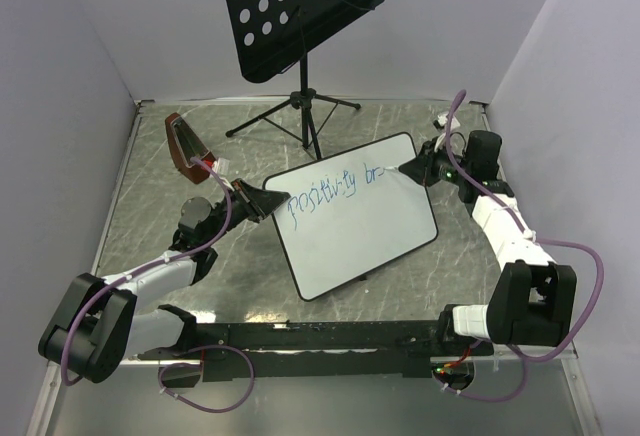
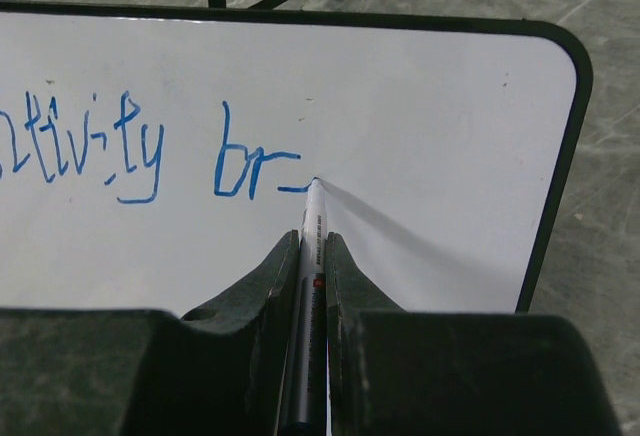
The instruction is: Write a sentence on the whiteboard
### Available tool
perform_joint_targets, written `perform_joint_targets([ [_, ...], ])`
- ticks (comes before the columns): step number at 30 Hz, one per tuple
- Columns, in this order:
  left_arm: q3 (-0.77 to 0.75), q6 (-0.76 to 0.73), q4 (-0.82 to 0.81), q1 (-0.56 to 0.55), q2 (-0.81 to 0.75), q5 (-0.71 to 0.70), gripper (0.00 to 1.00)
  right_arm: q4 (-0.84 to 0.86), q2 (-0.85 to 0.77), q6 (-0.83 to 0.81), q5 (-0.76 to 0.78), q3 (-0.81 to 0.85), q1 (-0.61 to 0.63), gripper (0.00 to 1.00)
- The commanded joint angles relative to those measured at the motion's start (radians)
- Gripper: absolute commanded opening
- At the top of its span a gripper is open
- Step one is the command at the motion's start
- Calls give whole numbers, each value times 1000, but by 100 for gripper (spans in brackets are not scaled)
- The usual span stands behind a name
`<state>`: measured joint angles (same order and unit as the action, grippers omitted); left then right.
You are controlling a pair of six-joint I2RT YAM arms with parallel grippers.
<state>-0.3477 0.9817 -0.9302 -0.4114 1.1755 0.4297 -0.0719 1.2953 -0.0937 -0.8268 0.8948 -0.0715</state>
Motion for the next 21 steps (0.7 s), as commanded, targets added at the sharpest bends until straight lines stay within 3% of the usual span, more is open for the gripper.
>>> perform_joint_targets([
  [1, -17, -28, -153, -4, -5, 35, 1, 64, 10, 14, 14, 47, 19, 0],
  [21, -25, -40, -137, -4, -4, 27, 1, -115, -5, -97, -25, 61, 47, 0],
])
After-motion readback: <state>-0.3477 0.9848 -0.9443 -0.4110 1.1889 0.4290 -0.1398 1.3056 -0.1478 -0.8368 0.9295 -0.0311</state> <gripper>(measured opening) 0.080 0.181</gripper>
